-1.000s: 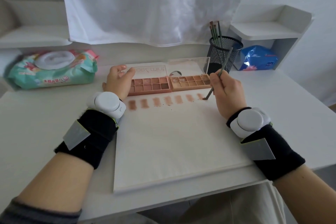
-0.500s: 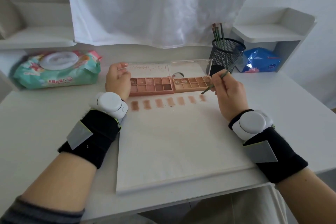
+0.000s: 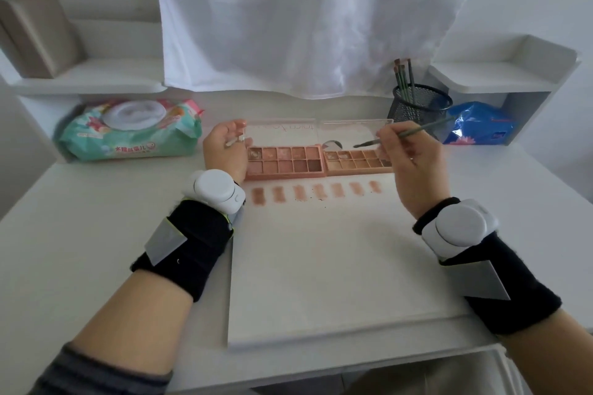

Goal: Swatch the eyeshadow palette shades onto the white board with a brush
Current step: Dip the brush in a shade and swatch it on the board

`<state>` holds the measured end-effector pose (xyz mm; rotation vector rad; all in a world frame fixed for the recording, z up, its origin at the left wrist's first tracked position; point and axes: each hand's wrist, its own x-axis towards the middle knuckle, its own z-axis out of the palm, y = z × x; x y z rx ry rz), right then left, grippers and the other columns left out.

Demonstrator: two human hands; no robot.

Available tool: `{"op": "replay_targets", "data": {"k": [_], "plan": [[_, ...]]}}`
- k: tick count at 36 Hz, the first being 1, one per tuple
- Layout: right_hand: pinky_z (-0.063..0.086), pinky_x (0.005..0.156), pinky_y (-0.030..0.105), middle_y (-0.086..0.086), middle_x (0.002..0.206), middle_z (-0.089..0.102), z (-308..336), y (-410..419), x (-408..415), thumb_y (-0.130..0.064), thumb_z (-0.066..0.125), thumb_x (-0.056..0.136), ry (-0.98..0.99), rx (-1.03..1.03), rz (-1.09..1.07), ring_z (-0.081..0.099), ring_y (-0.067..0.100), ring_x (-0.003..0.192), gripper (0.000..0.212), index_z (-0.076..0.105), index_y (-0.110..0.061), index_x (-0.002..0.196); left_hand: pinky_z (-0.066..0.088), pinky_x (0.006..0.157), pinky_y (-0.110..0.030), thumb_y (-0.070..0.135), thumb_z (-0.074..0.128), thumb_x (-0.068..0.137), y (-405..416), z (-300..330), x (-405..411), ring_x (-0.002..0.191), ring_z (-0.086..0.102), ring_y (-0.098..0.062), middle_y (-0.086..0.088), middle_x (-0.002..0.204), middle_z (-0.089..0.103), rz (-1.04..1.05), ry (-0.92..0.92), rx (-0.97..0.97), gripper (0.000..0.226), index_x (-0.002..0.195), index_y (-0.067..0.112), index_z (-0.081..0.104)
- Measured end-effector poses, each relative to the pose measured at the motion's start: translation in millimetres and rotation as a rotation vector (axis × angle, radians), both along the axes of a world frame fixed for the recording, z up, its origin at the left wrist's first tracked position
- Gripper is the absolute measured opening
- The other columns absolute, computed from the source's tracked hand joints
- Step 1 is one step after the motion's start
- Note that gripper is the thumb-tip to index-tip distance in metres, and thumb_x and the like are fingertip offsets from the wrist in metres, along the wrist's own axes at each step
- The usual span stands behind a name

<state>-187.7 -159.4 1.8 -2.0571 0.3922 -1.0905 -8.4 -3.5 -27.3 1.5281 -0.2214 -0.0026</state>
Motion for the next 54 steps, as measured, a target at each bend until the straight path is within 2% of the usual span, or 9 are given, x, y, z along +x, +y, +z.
{"op": "replay_targets", "data": {"k": [5,10,14,23,34,42,45,49,54], "plan": [[0.053,0.072,0.046,-0.012,0.074,0.064,6.0,20.4,25.0,-0.022,0.058,0.090,0.086,-0.015,0.078,0.063,0.012,0.072,0.010,0.063,-0.028,0.083,0.048,0.064,-0.005,-0.021,0.041,0.084,0.8,2.7,-1.7,0.094,0.055,-0.009,-0.004,0.106,0.057,-0.004,-0.023,-0.017,0.036,0.108,-0.001,0.059],[0.045,0.067,0.024,0.006,0.075,0.066,4.4,40.4,37.2,-0.016,0.050,0.095,0.124,-0.059,0.164,0.060,0.013,0.071,0.015,0.062,-0.018,0.087,0.049,0.068,-0.005,-0.023,0.041,0.082,2.0,2.3,-1.1,0.102,0.054,-0.014,-0.011,0.112,0.060,-0.006,-0.047,-0.017,0.040,0.108,-0.001,0.062],[0.046,0.066,0.038,0.011,0.070,0.066,-3.4,42.8,38.8,-0.023,0.047,0.093,0.119,-0.153,0.152,0.061,0.025,0.066,0.013,0.057,-0.018,0.085,0.046,0.070,-0.001,-0.021,0.046,0.082,3.4,2.5,-1.0,0.109,0.056,-0.018,-0.013,0.119,0.061,0.003,-0.078,0.008,0.038,0.110,0.000,0.064],[0.040,0.061,0.030,-0.010,0.059,0.054,-9.0,40.4,42.7,-0.031,0.041,0.090,0.204,-0.205,0.168,0.050,0.012,0.057,0.025,0.058,-0.014,0.085,0.040,0.057,0.000,-0.020,0.041,0.082,4.9,2.3,-2.6,0.064,0.056,0.018,-0.010,0.120,0.061,-0.015,-0.036,-0.010,0.042,0.109,0.002,0.064],[0.050,0.071,0.043,0.003,0.071,0.068,-9.1,40.8,43.2,-0.026,0.046,0.093,0.185,-0.111,0.168,0.065,0.020,0.073,0.019,0.059,-0.015,0.085,0.041,0.058,-0.001,-0.020,0.042,0.082,5.8,2.4,-2.3,0.064,0.054,0.018,-0.008,0.119,0.062,-0.019,-0.032,0.007,0.042,0.110,0.002,0.064],[0.047,0.068,0.040,0.019,0.071,0.064,-2.2,38.4,37.8,-0.017,0.048,0.095,0.075,0.031,0.133,0.059,0.028,0.066,0.019,0.056,-0.015,0.079,0.044,0.062,-0.002,-0.021,0.041,0.081,4.0,1.0,-0.6,0.063,0.054,0.018,-0.008,0.116,0.062,-0.003,-0.039,0.022,0.043,0.110,0.002,0.064],[0.047,0.062,0.029,0.008,0.071,0.064,5.9,29.9,32.0,-0.020,0.046,0.096,-0.020,0.149,0.104,0.058,0.014,0.060,0.019,0.051,-0.022,0.078,0.045,0.064,-0.002,-0.021,0.039,0.082,1.6,-0.3,-1.4,0.066,0.053,0.014,-0.006,0.114,0.062,0.003,-0.055,0.062,0.044,0.110,0.003,0.063],[0.044,0.052,0.016,0.005,0.068,0.059,12.5,11.7,18.5,-0.016,0.039,0.099,-0.032,0.254,0.072,0.057,0.004,0.053,0.021,0.047,-0.016,0.080,0.042,0.068,-0.002,-0.016,0.045,0.084,1.6,-3.5,0.7,0.083,0.055,0.000,-0.003,0.112,0.061,0.008,-0.114,0.151,0.039,0.111,0.005,0.062],[0.046,0.057,0.031,0.005,0.069,0.056,-0.2,-6.3,-1.4,-0.022,0.037,0.100,0.033,0.188,-0.008,0.056,0.017,0.060,0.024,0.045,-0.021,0.077,0.041,0.071,-0.006,-0.015,0.047,0.084,-0.5,-8.0,2.9,0.098,0.051,-0.009,-0.002,0.112,0.060,0.006,-0.155,0.210,0.038,0.111,0.007,0.061]]}}
